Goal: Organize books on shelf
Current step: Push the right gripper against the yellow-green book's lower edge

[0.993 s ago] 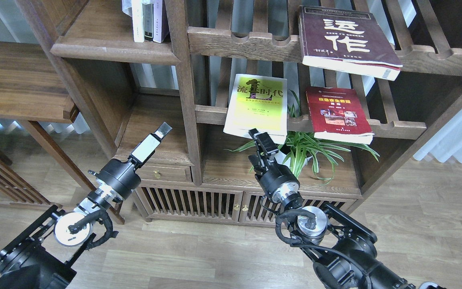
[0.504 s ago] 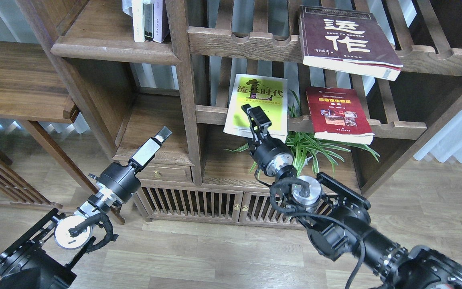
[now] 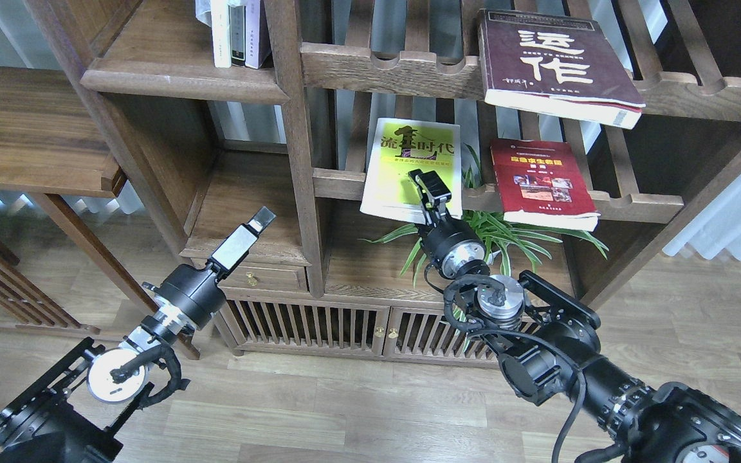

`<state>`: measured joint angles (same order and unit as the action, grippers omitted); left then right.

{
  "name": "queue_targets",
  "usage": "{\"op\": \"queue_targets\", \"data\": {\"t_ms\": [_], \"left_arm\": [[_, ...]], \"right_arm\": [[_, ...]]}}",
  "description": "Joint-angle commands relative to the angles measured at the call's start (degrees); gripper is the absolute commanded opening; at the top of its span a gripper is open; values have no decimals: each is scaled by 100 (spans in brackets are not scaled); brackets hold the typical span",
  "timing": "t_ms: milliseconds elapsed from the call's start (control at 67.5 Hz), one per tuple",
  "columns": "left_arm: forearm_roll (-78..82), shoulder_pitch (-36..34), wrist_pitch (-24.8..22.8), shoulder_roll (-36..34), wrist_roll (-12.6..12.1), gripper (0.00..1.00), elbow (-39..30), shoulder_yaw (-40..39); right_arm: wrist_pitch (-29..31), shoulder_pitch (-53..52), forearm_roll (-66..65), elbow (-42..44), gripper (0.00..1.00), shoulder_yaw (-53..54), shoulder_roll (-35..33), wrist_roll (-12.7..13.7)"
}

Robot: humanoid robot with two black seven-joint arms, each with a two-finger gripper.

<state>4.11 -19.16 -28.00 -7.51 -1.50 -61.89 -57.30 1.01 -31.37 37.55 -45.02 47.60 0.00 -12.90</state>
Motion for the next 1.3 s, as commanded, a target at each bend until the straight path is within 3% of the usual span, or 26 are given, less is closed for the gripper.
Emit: {"op": "queue_targets", "data": {"t_ms": [0,222,400,593,667,726,741,770,1289], "left_arm": [[2,-9,0,4,-8,100,1,8],[-6,9,0,-31,-44,100,1,17],[-6,123,0,-49,-61,100,1,43],[2,123,0,-49,-61,100,1,43],[2,132,0,-58,-61,100,1,43],[2,141,0,-58,-61,100,10,43],[2,141,0,-58,-61,100,10,43],[2,150,0,-58,-61,100,10,43],[2,466,0,-66,-52,100,1,26]], "right_arm": [[-57,8,6,63,91,100,0,-2],[-49,8,-3,98,87,100,0,7],[13,70,-3,98,67,126,0,-11],[22,78,-3,89,56,188,0,-19],[65,149,6,37,45,205,0,-19],[267,307,15,-77,22,258,0,-19],[390,385,15,-165,12,310,0,-11],[487,430,15,-235,6,355,0,-11],[707,702,-64,-860,5,223,0,-11]]}}
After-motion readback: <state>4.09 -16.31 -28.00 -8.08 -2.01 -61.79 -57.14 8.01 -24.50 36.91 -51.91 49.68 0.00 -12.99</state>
